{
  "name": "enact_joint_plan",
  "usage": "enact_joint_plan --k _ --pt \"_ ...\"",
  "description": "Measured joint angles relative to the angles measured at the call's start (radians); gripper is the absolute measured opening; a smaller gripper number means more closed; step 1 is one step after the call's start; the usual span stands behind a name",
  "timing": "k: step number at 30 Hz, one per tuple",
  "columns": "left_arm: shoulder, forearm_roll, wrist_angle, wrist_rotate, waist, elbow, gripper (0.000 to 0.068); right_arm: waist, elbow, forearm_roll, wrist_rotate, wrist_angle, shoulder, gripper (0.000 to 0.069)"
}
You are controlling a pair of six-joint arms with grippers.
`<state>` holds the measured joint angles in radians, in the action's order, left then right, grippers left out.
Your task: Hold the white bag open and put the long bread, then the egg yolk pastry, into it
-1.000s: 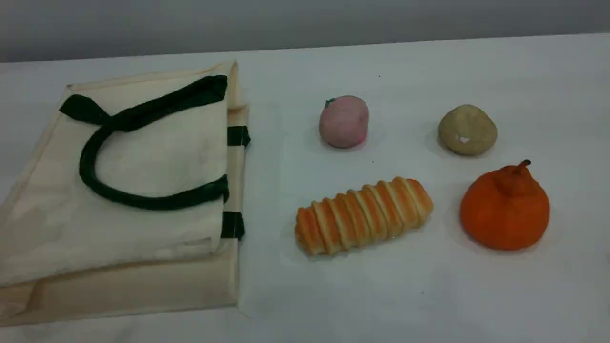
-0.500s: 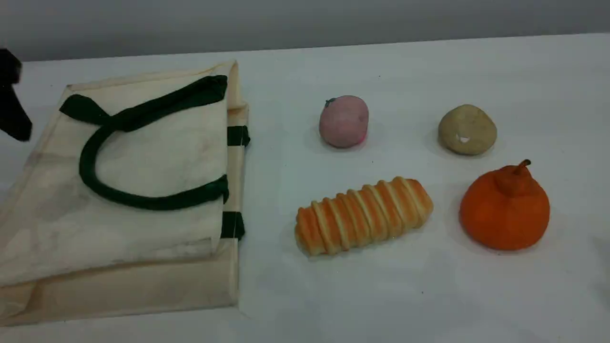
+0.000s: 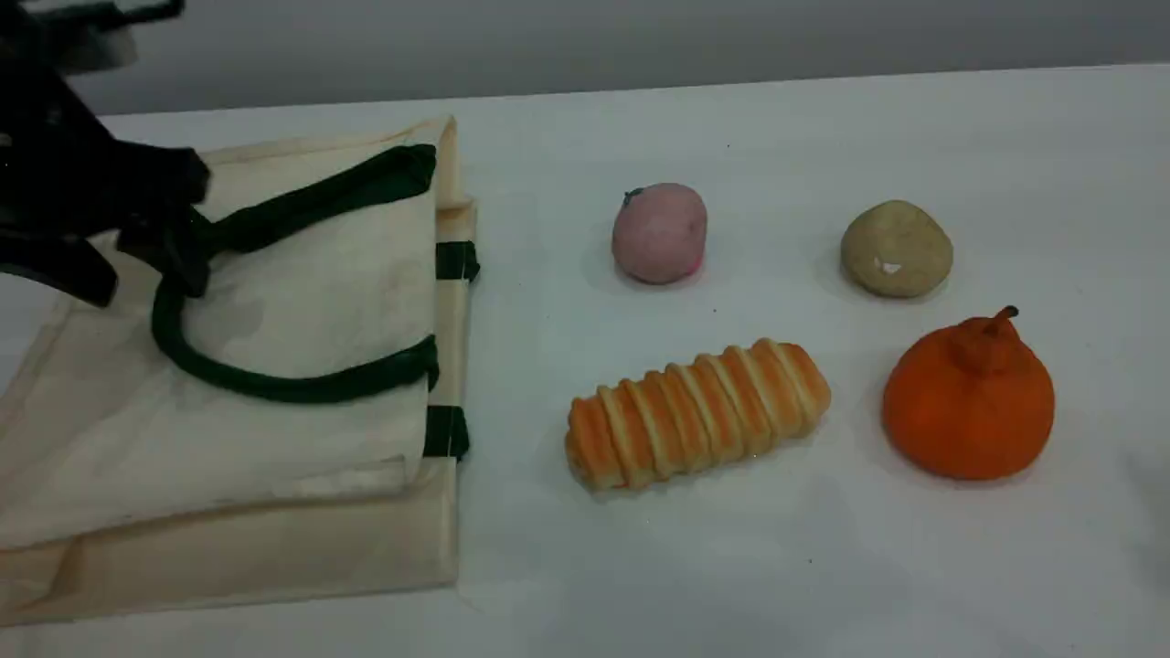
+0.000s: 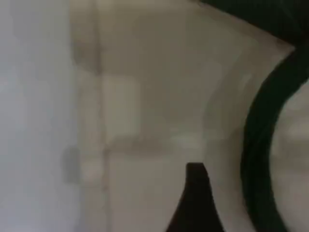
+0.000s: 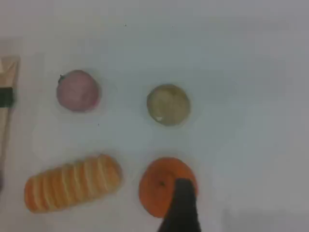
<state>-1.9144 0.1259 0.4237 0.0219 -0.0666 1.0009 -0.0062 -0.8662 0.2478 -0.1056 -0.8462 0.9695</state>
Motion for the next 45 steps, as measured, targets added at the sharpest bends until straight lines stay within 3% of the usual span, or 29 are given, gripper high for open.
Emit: enact_joint_plan --k 7,10,12,17,24,28,32,39,45 --pt "-0.106 0.010 -0.025 0.000 -0.006 0.021 0.0498 0.000 0.000 0.000 0.000 0.000 0.000 0.0561" --pt "-0.127 0.010 -0.027 0.000 -0.006 0.021 0.0459 0.000 0.000 0.000 0.000 0.000 0.000 0.0561" --pt "-0.128 0.010 -0.027 0.000 -0.006 0.021 0.0379 0.000 0.000 0.000 0.000 0.000 0.000 0.0561" --pt "-0.127 0.008 -0.026 0.023 -0.006 0.021 0.0078 0.000 0.000 0.000 -0.003 0.000 0.000 0.0561" --pt "-0.127 0.003 0.108 0.103 -0.006 0.112 0.0071 0.000 0.000 0.000 -0.002 0.000 0.000 0.0561" --pt "-0.119 0.003 0.285 0.205 -0.006 0.249 0.0071 0.000 0.000 -0.004 -0.001 -0.001 0.000 0.0561" --pt "-0.107 0.009 0.473 0.218 -0.006 0.412 0.0071 0.000 0.000 -0.006 -0.001 -0.003 0.000 0.0561" --pt "-0.107 0.088 0.768 0.267 -0.006 0.695 0.0071 0.000 0.000 -0.006 -0.008 -0.027 0.015 0.0561" --pt "-0.084 0.224 0.801 0.336 -0.006 0.868 0.0071 0.000 0.000 0.020 -0.037 -0.020 0.087 0.0561"
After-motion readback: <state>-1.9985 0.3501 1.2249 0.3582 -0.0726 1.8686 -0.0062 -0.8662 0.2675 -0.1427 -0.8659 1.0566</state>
